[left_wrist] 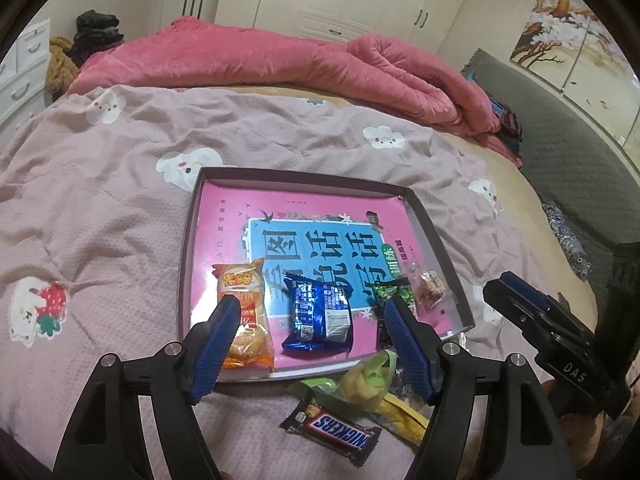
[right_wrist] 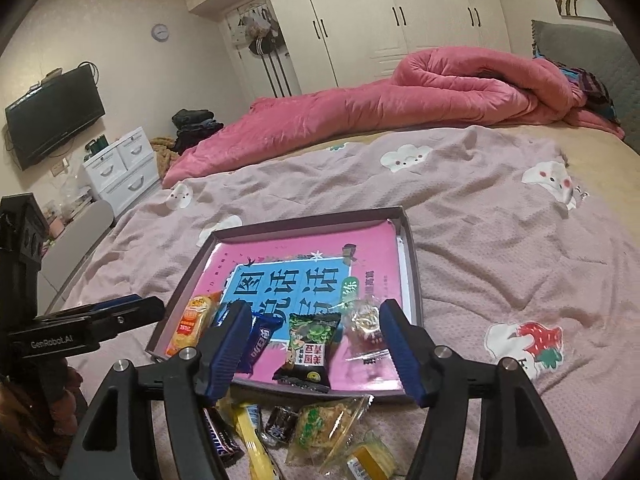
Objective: Organize snacks
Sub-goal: 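Withdraw both open tools from the tray toward the snacks on the bedspread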
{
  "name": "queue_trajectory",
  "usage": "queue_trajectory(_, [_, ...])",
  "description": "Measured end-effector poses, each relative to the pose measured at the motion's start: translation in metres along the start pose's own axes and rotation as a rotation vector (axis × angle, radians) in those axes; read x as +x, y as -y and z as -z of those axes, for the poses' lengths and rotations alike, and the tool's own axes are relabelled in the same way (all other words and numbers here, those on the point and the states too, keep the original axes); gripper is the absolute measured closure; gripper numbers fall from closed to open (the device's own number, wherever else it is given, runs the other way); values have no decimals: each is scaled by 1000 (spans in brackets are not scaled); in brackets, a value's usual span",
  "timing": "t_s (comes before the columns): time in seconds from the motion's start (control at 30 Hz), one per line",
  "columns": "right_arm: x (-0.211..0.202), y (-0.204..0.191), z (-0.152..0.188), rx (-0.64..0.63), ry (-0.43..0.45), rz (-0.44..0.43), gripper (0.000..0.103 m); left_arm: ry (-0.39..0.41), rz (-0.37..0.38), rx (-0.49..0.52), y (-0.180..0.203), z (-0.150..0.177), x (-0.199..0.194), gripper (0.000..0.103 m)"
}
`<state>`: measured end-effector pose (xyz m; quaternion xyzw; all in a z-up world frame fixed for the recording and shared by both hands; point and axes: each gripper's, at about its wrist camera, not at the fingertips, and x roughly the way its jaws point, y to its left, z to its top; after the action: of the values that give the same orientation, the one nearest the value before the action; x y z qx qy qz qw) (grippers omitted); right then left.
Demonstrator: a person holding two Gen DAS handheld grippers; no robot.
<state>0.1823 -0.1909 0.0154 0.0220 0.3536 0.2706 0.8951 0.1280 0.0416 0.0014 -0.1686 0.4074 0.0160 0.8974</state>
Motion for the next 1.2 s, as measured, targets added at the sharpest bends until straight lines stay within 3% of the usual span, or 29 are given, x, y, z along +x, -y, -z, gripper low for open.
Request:
queue_trajectory(0.37, [-6, -9, 10, -34, -11, 48, 37, 3, -11, 8, 0, 7, -9, 27])
queue_trajectory(1.2, [-37, -6, 31, 0, -35, 62, 37, -25, -4, 79, 15, 29, -24, 27])
